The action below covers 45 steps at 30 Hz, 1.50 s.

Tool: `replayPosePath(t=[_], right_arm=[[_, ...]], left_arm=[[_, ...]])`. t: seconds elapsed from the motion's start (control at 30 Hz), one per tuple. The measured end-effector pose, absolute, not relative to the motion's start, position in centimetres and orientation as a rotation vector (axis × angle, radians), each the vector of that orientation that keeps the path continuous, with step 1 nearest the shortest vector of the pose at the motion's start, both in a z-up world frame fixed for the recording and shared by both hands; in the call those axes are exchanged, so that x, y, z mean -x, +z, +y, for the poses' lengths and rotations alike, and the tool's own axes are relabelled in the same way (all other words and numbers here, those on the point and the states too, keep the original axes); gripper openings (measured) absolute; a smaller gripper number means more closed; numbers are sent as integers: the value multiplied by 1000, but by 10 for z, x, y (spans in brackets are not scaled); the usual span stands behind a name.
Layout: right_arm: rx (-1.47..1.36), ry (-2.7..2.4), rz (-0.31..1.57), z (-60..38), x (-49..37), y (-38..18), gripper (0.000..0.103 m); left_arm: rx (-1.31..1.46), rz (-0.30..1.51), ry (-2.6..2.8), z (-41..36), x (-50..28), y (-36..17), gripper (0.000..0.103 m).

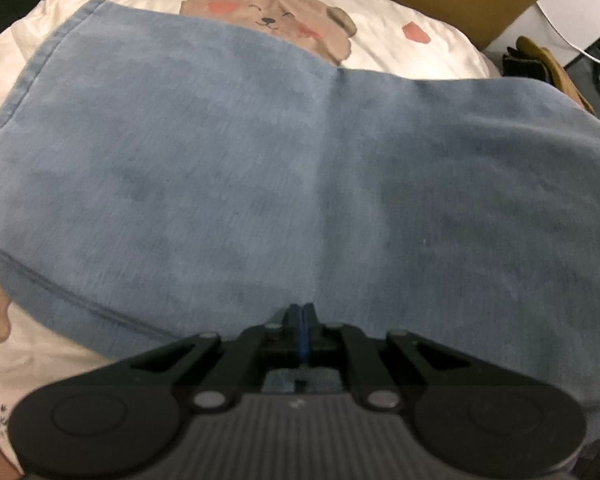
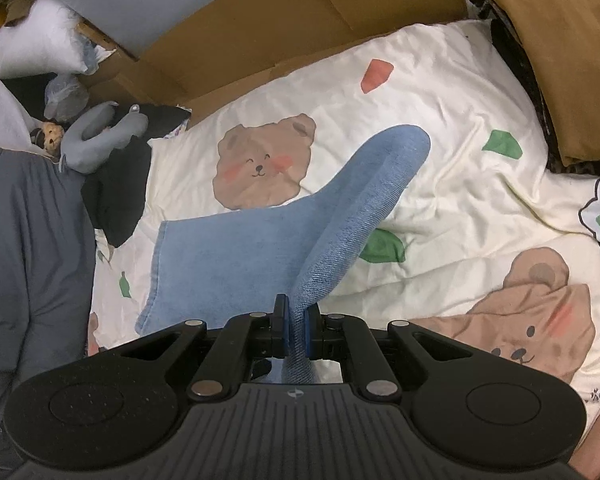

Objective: Fold clothes
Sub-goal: 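Lift the blue cloth with both tools and fold it over onto itself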

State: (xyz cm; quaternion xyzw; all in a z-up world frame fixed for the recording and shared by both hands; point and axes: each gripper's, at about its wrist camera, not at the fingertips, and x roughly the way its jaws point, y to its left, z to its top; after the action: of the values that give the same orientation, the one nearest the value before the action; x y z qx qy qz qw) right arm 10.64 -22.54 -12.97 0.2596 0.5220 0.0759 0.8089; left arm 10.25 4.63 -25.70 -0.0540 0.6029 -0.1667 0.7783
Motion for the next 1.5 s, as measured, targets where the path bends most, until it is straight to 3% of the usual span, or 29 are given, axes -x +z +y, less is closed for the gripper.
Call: replayPosePath(t=[1.03, 1.5], right_arm=[[-649, 238, 1083, -238, -114, -130, 5], [-658, 233, 1071, -240, -111, -131, 5]], left_arm=[[-1, 1180, -386, -31, -251, -258, 1], [55, 1271, -321, 4, -211, -262, 2]])
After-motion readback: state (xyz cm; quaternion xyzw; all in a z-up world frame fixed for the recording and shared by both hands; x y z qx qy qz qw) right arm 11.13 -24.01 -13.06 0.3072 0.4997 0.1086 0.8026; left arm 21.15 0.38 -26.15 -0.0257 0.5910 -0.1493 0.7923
